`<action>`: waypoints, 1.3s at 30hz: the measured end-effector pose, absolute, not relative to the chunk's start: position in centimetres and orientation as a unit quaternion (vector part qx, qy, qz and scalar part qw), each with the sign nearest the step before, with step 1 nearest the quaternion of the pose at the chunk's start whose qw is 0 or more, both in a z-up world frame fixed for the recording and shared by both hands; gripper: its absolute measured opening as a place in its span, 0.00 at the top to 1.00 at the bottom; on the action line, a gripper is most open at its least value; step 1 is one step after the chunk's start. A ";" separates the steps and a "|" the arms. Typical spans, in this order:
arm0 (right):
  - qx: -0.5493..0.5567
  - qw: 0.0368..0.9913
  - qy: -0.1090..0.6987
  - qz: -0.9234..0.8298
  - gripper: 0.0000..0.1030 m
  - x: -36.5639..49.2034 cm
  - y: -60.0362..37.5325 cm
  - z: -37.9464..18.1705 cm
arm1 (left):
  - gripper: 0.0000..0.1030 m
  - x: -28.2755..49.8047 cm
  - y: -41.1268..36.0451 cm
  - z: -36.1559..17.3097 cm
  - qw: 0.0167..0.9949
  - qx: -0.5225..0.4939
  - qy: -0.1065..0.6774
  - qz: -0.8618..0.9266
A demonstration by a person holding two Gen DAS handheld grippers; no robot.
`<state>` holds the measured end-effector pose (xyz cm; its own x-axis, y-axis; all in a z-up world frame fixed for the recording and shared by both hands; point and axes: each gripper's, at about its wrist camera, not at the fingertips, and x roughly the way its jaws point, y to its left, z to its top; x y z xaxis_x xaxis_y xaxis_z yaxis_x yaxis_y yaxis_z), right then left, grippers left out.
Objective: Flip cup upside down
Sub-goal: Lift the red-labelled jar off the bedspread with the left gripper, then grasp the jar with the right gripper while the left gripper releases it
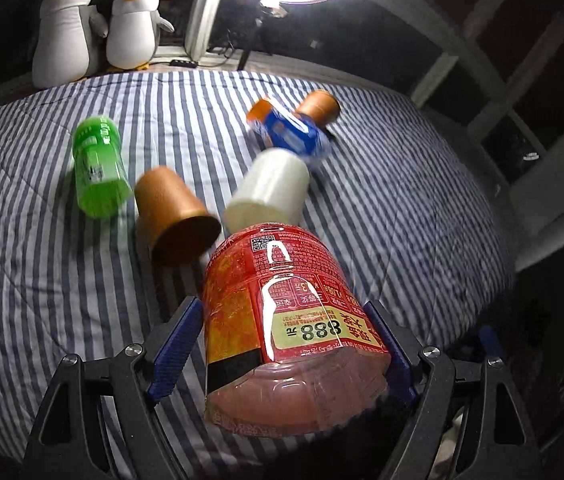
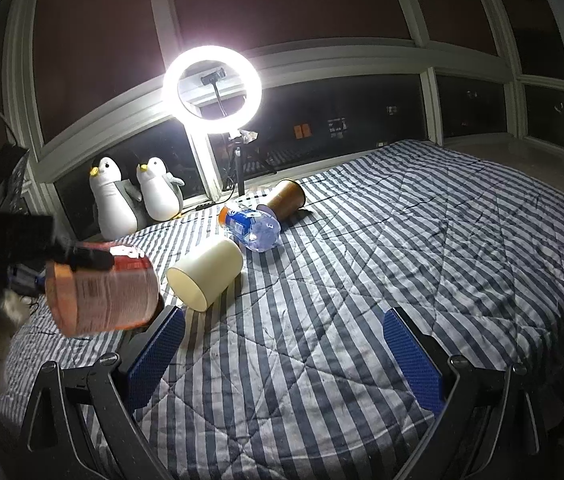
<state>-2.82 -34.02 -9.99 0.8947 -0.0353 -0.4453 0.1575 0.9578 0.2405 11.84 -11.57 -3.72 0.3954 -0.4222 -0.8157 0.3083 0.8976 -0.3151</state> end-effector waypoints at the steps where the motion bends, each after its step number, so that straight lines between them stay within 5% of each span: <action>1: 0.137 0.964 0.224 -0.051 0.05 -3.0 -34.1 -10.0 | 0.18 11.3 -11.7 -4.2 0.835 -0.050 0.503 -0.218; 19: 0.155 0.954 0.255 -0.031 0.05 -3.2 -34.0 -11.6 | 0.18 8.2 -11.4 -9.8 0.835 -0.014 0.506 -0.217; 39: 0.264 0.850 0.420 0.175 0.05 3.4 -28.8 -15.0 | 0.16 5.7 -8.4 -11.8 0.808 -0.020 0.530 -0.257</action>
